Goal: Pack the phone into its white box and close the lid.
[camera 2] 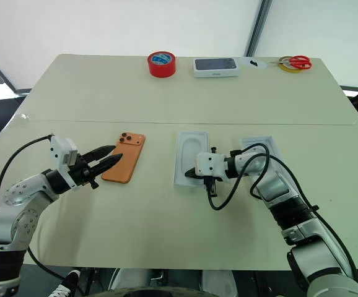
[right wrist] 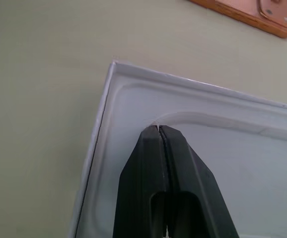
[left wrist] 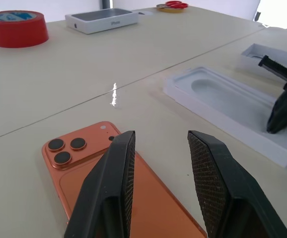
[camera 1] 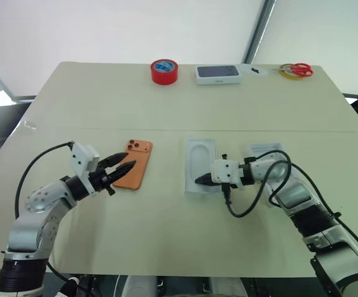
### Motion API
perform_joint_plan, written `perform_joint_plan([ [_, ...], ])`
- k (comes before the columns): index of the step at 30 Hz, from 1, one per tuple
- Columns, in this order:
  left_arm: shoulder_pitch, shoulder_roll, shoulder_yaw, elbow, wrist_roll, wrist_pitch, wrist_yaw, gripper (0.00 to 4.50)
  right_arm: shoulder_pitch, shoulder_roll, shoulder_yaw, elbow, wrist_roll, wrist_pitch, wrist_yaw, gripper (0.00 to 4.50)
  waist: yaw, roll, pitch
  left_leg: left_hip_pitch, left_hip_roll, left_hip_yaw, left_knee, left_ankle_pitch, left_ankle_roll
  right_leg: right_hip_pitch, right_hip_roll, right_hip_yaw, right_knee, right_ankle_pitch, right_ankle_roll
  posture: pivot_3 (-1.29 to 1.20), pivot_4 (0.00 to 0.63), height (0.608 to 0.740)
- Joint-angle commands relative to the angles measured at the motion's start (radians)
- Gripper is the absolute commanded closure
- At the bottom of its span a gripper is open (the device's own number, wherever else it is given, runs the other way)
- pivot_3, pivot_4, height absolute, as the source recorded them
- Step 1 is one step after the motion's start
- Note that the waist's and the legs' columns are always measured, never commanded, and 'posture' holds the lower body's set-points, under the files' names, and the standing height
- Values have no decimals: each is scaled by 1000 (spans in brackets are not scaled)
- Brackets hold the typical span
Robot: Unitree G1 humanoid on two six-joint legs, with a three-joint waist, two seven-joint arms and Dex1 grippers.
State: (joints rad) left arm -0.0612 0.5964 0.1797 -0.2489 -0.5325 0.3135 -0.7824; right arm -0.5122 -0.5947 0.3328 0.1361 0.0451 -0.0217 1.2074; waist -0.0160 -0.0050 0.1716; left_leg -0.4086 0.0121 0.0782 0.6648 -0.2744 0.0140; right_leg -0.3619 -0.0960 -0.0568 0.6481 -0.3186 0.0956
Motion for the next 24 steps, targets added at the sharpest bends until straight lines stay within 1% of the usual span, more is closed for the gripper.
perform_joint_plan([
  [1, 0, -1, 25, -28, 14, -33, 9, 2726, -24, -4, -16, -21, 23, 22, 22, 4473, 0, 0, 0, 0, 0, 0, 0, 0, 0, 0, 0, 0, 0, 0, 0, 0, 150, 730],
  [3, -3, -4, 29, -23, 3, -17, 16, 2726, -59, 18, -27, 50, -55, -75, -82, 4473, -2, 0, 0, 0, 0, 0, 0, 0, 0, 0, 0, 0, 0, 0, 0, 0, 150, 730],
  [6, -20, -2, 50, -9, -23, 24, 38, 2726, -87, 25, -34, 93, -59, -99, -96, 4473, -4, 0, 0, 0, 0, 0, 0, 0, 0, -1, 0, 0, 0, 0, 0, 0, 150, 730],
  [9, -37, 9, 75, 11, -47, 54, 36, 2726, -119, 47, -37, 142, -78, -129, -148, 4473, -4, 0, 0, 0, 0, 0, -1, 0, 0, -1, 0, 0, 0, 0, 0, 0, 150, 730],
  [11, -54, 12, 91, 25, -45, 72, 56, 2726, -140, 60, -21, 193, -131, -189, -206, 4473, -4, 0, 0, 0, 0, 1, -1, 0, 0, -1, 0, 0, 0, 0, 0, 0, 150, 730],
  [13, -76, 19, 110, 48, -86, 125, 57, 2726, -141, 61, -3, 219, -151, -191, -199, 4473, -1, 0, 0, 0, 0, 1, 0, 0, 0, -1, 0, 0, 1, 0, 0, 0, 150, 730],
  [17, -91, 55, 111, 89, -73, 176, 58, 2726, -139, 18, 57, 271, -261, -252, -200, 4473, -4, 0, 0, 0, 0, 1, 0, 0, 0, -1, 0, 0, 1, 0, 0, 0, 150, 730],
  [18, -94, 59, 113, 95, -76, 186, 61, 2726, -140, 14, 57, 275, -267, -255, -200, 4473, -3, 0, 0, 0, -1, 1, 0, 0, 0, -1, 0, 0, 1, 0, 0, 0, 150, 730],
  [21, -106, 83, 129, 112, -133, 300, 62, 2726, -149, 38, 29, 261, -214, -219, -192, 4473, -1, 0, 0, 0, 0, 1, 0, 0, 0, 0, 0, 0, 1, 0, 0, 0, 150, 730],
  [24, -139, 100, 163, 145, -221, 438, 69, 2726, -178, 87, -17, 241, -145, -162, -210, 4473, -3, 0, 0, 0, 0, 1, 0, 0, 0, -1, 0, 0, 2, 0, 0, 0, 150, 730],
])
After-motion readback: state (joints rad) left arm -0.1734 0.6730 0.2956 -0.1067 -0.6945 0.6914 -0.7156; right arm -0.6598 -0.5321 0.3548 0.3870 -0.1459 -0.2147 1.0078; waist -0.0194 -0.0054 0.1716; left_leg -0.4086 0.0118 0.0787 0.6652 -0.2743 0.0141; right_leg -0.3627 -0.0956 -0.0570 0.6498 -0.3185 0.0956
